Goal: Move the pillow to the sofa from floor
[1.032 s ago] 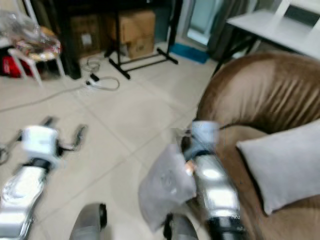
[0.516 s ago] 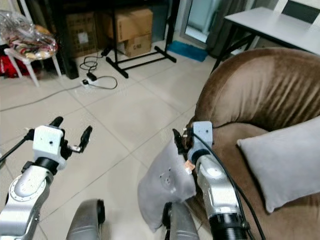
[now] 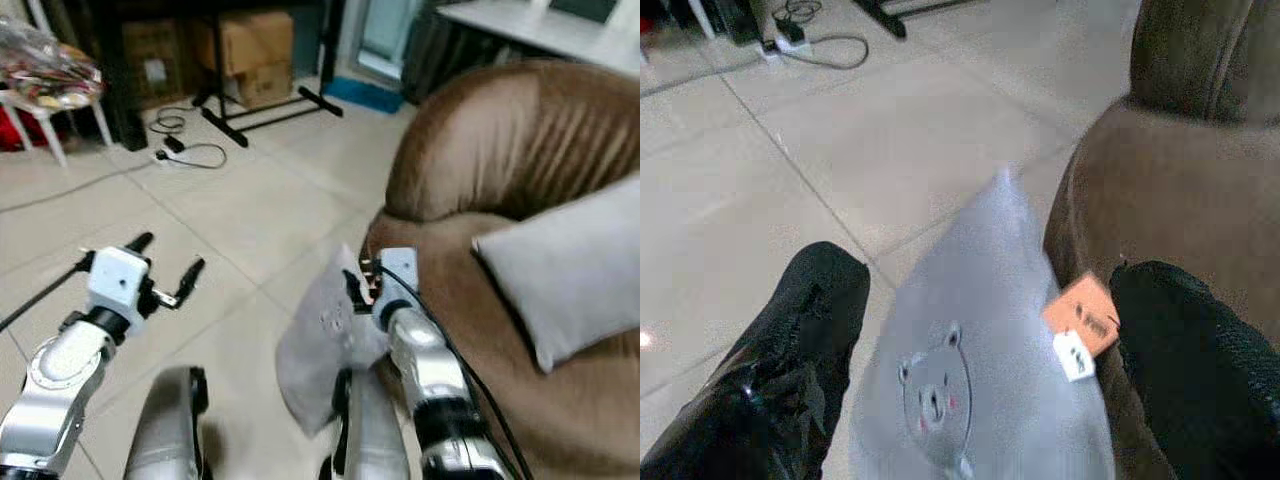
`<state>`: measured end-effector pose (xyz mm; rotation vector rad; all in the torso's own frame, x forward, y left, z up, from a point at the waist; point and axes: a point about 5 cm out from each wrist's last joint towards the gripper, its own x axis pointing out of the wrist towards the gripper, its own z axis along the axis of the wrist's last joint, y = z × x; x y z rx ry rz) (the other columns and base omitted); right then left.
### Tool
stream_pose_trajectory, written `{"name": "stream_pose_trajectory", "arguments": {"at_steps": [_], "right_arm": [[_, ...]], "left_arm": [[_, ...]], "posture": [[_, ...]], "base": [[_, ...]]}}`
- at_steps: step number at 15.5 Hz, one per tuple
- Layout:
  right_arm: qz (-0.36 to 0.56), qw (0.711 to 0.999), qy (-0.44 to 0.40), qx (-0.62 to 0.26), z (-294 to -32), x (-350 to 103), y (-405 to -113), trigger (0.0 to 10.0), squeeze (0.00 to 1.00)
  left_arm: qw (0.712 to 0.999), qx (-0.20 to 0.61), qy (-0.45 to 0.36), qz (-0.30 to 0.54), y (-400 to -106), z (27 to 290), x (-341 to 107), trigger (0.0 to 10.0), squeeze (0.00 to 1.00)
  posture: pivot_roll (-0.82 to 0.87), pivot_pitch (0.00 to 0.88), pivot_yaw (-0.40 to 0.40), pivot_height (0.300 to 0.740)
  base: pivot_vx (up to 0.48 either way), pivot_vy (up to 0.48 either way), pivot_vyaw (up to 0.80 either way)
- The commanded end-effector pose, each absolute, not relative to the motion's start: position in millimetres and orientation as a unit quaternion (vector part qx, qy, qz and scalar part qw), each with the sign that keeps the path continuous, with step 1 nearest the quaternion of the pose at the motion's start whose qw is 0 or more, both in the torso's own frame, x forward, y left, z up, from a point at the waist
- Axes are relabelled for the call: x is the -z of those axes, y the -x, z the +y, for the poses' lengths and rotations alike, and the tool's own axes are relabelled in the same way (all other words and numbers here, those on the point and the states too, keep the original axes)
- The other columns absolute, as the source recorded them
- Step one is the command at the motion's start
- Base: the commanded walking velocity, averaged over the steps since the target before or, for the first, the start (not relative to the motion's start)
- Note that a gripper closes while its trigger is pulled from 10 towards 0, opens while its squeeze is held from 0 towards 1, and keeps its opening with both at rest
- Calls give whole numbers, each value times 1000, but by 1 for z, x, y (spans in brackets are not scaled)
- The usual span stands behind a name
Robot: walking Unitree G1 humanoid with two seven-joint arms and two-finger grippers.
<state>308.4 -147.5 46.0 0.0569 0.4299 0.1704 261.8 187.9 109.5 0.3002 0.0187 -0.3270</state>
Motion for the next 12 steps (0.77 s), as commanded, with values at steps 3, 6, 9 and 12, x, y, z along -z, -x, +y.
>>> {"name": "stream_pose_trajectory", "arguments": {"at_steps": [3, 6, 9, 12], "right_arm": [[211, 975, -28, -69, -155, -45, -314, 10000, 0], [187, 978, -77, -47, -153, -45, -320, 10000, 1000], [180, 980, -75, -28, -152, -43, -325, 10000, 1000], [200, 980, -18, -1, -151, -36, -328, 10000, 1000]], "left_arm": [[970, 196, -146, 15, -256, 181, -108, 10000, 557], [963, 233, -138, 11, -244, 174, -113, 10000, 561], [946, 302, -118, 14, -228, 164, -123, 10000, 561], [927, 357, -106, 38, -211, 158, -125, 10000, 561]], "posture": [[43, 103, -71, 466], [62, 188, -60, 466], [95, 285, -45, 466], [97, 354, -31, 466]], "base": [[0, 0, 0], [0, 0, 0], [0, 0, 0], [0, 0, 0]]}}
